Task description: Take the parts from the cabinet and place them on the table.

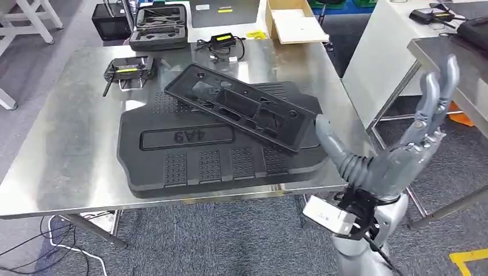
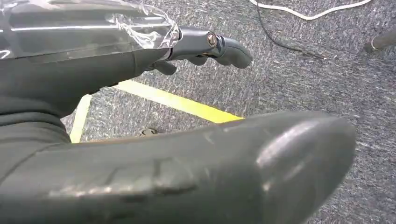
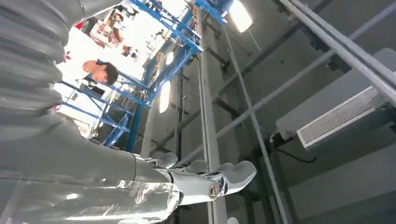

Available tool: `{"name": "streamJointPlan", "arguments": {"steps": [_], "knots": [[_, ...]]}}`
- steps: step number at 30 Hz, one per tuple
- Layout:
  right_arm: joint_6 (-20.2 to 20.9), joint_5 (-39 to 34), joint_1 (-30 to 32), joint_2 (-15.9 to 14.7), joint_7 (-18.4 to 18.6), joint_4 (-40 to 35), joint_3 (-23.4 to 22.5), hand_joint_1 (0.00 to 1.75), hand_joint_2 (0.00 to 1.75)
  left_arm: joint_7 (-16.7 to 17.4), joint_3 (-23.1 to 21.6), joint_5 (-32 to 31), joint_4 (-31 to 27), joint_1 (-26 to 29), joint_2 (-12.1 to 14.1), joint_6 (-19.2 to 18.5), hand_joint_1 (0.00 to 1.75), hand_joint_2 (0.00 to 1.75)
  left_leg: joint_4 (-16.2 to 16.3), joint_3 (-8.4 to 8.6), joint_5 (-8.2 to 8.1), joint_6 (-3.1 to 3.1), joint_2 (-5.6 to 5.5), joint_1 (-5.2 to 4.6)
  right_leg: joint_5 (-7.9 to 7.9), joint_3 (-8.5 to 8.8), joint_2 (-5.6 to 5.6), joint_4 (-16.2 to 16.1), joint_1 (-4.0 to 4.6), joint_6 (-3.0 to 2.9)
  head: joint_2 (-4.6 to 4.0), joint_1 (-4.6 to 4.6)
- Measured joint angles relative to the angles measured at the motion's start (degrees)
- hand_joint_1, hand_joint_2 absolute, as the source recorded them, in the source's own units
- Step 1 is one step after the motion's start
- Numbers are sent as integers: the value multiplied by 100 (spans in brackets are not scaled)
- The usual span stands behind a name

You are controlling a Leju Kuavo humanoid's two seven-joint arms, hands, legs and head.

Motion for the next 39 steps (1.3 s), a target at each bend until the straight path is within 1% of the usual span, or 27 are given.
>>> {"name": "streamJointPlan", "arguments": {"steps": [2,3,4,5,7,8,9,10,12,13,14,18,19,20,22,23,24,26,28,29,31,33,34,35,37,38,39], "knots": [[0,-2,-1,2,0,0,-2,0,175,0,0,9,-2,0,0,4,0,0,-28,1,44,-66,-1,7,46,-20,8,-11,11,-55,0,-9],[2,-4,-3,4,0,0,-2,0,175,0,0,9,-2,-4,0,4,0,0,2,-20,10,-99,-17,-12,112,-29,-12,-72,-54,-87,0,-4],[2,-2,-6,7,2,-2,-2,0,175,0,0,11,-2,-9,0,7,0,0,128,-62,-153,-140,-31,0,157,-54,-25,-87,-62,-110,0,-22],[0,-2,-6,15,11,-2,-2,0,175,0,0,11,-2,-9,0,7,0,0,431,-175,-429,-180,-32,17,183,-92,-35,-86,-64,-151,0,-81],[2,0,-5,20,17,-2,-2,0,175,0,0,15,-2,-7,0,7,0,0,1323,-482,-943,-241,-31,48,235,-176,-54,-79,-59,-163,0,-94],[2,0,-3,22,18,-2,-2,0,175,0,0,17,-2,-7,0,7,0,0,1637,-571,-1060,-261,-31,55,265,-221,-55,-72,-60,-152,0,-105],[2,0,1,30,20,-2,-2,0,175,0,0,17,-2,-6,0,7,0,0,1687,-532,-1035,-271,-29,67,295,-264,-55,-62,-65,-139,0,-107],[2,0,1,35,20,-2,-2,0,175,0,0,20,-2,-5,0,7,0,0,1458,-353,-901,-276,-29,80,317,-302,-55,-53,-71,-121,0,-107],[0,0,1,35,22,-2,-2,0,175,0,0,17,-2,-13,0,7,0,0,413,294,-472,-281,-30,106,348,-353,-51,-8,-95,-81,0,-109],[0,0,1,35,28,-7,-2,0,175,0,0,17,-2,-20,0,7,0,0,-30,530,-423,-281,-40,124,356,-376,-53,28,-96,-62,0,-114],[0,0,1,35,39,-13,-2,0,175,0,0,22,-4,-30,0,7,0,0,-77,498,-425,-229,-57,64,360,-408,-46,60,-62,-30,0,-127],[2,2,2,37,70,-13,-26,0,175,-2,-9,52,-4,-3,0,7,0,0,-72,407,-301,-15,-48,54,471,-436,-38,45,-86,131,0,-98],[0,0,5,37,77,-13,-55,0,175,-2,-13,57,-4,-18,0,7,0,0,-87,368,-243,50,-7,76,367,-475,-36,116,-107,157,0,-101],[0,0,3,37,81,-13,-77,0,175,-4,-13,63,-4,-22,0,11,0,0,-88,308,-196,98,-12,70,96,-567,-34,316,-106,168,0,-43],[0,-2,8,37,81,-15,-81,0,175,-9,-13,68,-4,-18,0,15,0,0,-80,180,-110,147,2,41,-553,-840,-31,1187,-103,181,0,20],[0,-4,11,37,81,-15,-81,0,175,-9,-13,72,-4,-18,0,17,0,0,-74,117,-68,157,8,20,-750,-928,-31,1582,-103,183,0,31],[0,-4,18,37,81,-15,-83,0,175,-9,-13,76,-4,-18,0,17,0,0,-67,55,-29,165,9,1,-781,-913,-31,1763,-102,173,0,28],[0,-9,24,37,81,-15,-89,0,175,-9,-13,79,-4,-17,0,20,0,0,-48,-47,32,167,9,-24,-508,-541,-30,1385,-77,122,0,33],[0,-7,21,37,87,-15,-90,0,175,-9,-13,83,-4,-19,0,20,0,0,-28,-118,97,152,2,-40,-168,166,-25,323,-18,-2,0,46],[0,0,17,37,90,-24,-90,0,175,-9,-13,94,-13,-20,-13,20,0,0,-19,-150,127,130,1,-66,-238,376,-30,-63,34,-68,0,46],[0,7,21,37,96,-39,-90,0,175,-9,-13,116,-18,-20,-13,20,0,0,-23,-175,212,57,6,-45,-178,376,-21,-174,53,-54,0,42],[2,9,26,37,98,-42,-90,0,175,-9,-13,131,-24,-18,-13,20,0,0,-67,-181,309,-19,3,-46,-81,340,-23,-221,53,-91,0,50],[2,7,21,42,98,-42,-90,0,175,-9,-13,140,-26,-22,-13,20,0,0,-3,-210,210,-52,-19,-38,11,309,-64,-285,-18,-104,0,37],[2,7,23,48,96,-39,-90,0,175,-9,-13,146,-26,-19,-13,20,0,0,155,-291,-39,-97,-35,-43,73,236,-67,-285,-16,-136,0,-1],[2,4,27,61,90,-41,-90,0,175,-9,-13,166,-26,-14,-13,22,0,0,881,-515,-693,-147,-34,0,166,78,-79,-258,-17,-184,0,-70],[2,7,30,66,87,-42,-90,0,175,-9,-13,173,-26,-16,-13,20,0,0,1275,-598,-910,-169,-32,14,214,-5,-84,-238,-16,-184,0,-72],[2,7,33,68,85,-39,-90,0,175,-9,-13,177,-26,-17,-13,20,0,0,1596,-629,-962,-194,-32,29,270,-102,-87,-214,-18,-171,0,-81]]}}
